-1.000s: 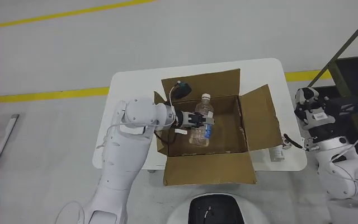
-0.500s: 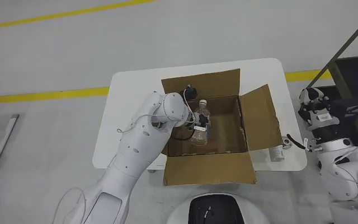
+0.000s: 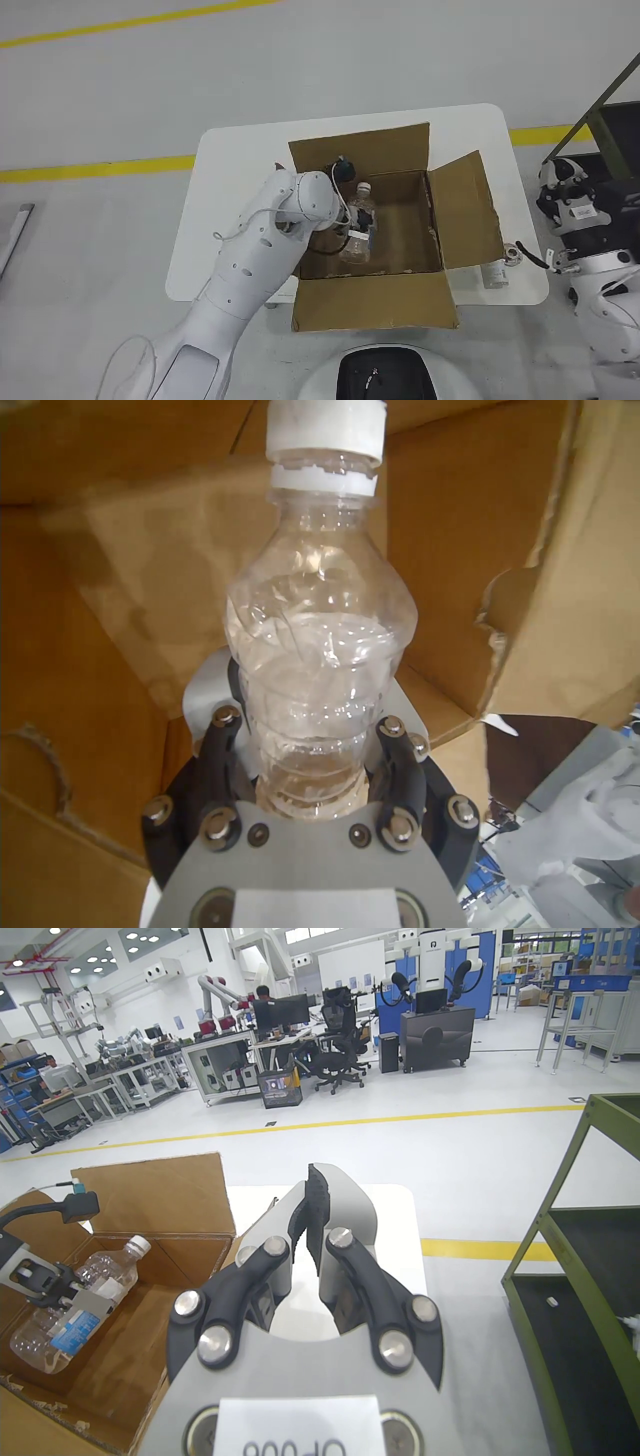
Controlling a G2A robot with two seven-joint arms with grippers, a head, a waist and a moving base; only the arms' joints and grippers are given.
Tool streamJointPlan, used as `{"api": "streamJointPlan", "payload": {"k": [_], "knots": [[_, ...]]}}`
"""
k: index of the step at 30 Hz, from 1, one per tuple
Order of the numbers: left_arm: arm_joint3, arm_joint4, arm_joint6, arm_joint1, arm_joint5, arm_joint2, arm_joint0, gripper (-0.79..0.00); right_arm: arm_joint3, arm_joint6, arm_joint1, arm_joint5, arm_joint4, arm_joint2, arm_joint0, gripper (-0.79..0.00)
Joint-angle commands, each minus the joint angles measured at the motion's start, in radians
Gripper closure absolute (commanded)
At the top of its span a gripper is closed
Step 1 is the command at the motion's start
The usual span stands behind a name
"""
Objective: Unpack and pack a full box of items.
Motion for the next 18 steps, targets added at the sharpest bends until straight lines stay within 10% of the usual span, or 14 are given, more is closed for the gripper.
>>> {"api": "streamJointPlan", "payload": {"k": [1, 18], "knots": [[-0.014, 0.027, 0.002, 0.003, 0.004, 0.016, 0.012, 0.0, 0.003, 0.0, 0.0, 0.0, -0.001, -0.001, 0.0, 0.0], [0.205, 0.076, 0.087, -0.043, 0.09, 0.21, -0.066, 0.0, 0.01, -0.004, 0.004, 0.001, -0.013, -0.01, 0.001, 0.0]]}}
